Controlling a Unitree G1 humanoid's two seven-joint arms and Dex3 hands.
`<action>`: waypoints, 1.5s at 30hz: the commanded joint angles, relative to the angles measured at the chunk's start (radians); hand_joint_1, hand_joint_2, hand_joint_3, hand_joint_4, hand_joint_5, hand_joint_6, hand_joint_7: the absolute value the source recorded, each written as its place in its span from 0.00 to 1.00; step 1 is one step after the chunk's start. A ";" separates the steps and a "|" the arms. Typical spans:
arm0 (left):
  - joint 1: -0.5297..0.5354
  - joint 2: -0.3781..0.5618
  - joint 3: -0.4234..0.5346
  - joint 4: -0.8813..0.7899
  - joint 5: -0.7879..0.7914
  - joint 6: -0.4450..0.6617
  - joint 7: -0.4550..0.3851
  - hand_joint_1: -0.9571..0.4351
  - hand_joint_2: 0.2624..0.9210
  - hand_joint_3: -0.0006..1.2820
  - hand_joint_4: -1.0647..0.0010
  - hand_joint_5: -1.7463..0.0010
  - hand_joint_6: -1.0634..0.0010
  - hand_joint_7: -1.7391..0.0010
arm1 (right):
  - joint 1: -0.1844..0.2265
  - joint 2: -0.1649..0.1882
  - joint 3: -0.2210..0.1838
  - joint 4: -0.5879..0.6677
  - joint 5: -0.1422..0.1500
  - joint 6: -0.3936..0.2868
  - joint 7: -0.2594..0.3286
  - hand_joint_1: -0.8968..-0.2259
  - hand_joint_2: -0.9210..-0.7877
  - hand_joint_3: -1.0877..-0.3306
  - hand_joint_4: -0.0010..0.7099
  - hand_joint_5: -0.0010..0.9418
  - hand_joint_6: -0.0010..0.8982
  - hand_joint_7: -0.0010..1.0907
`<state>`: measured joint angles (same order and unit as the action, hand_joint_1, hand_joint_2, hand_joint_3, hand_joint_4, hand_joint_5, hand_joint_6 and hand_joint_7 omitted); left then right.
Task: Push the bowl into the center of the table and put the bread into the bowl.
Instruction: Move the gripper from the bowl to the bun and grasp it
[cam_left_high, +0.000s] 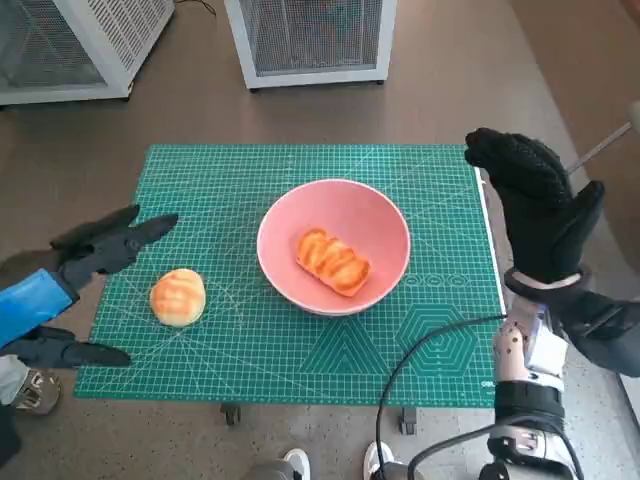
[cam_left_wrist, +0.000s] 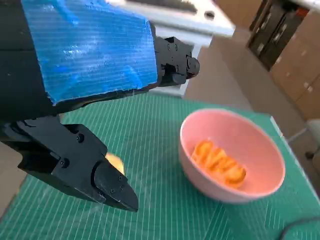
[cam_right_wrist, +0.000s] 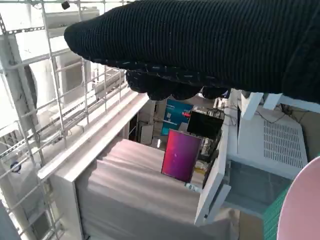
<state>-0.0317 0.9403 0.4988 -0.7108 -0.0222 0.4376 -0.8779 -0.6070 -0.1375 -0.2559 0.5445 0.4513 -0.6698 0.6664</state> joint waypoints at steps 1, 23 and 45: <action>0.026 0.014 -0.137 0.033 0.089 0.057 0.064 0.78 0.64 0.01 1.00 1.00 0.86 0.99 | -0.001 0.000 -0.002 0.021 0.014 0.023 0.008 0.33 0.00 0.40 0.24 0.00 0.13 0.20; -0.172 -0.028 -0.572 0.307 0.403 0.136 0.234 0.66 0.65 0.01 0.93 0.99 0.83 0.99 | 0.010 -0.011 -0.004 -0.004 0.027 0.045 0.013 0.33 0.00 0.41 0.25 0.00 0.15 0.19; -0.325 -0.108 -0.770 0.565 0.599 0.151 0.242 0.65 0.67 0.01 0.87 1.00 0.77 0.99 | 0.018 -0.015 -0.009 -0.025 0.024 0.038 0.009 0.34 0.00 0.40 0.25 0.00 0.15 0.18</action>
<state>-0.3325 0.8439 -0.2507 -0.1704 0.5510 0.5821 -0.6311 -0.6099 -0.1502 -0.2638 0.5221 0.4728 -0.6370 0.6720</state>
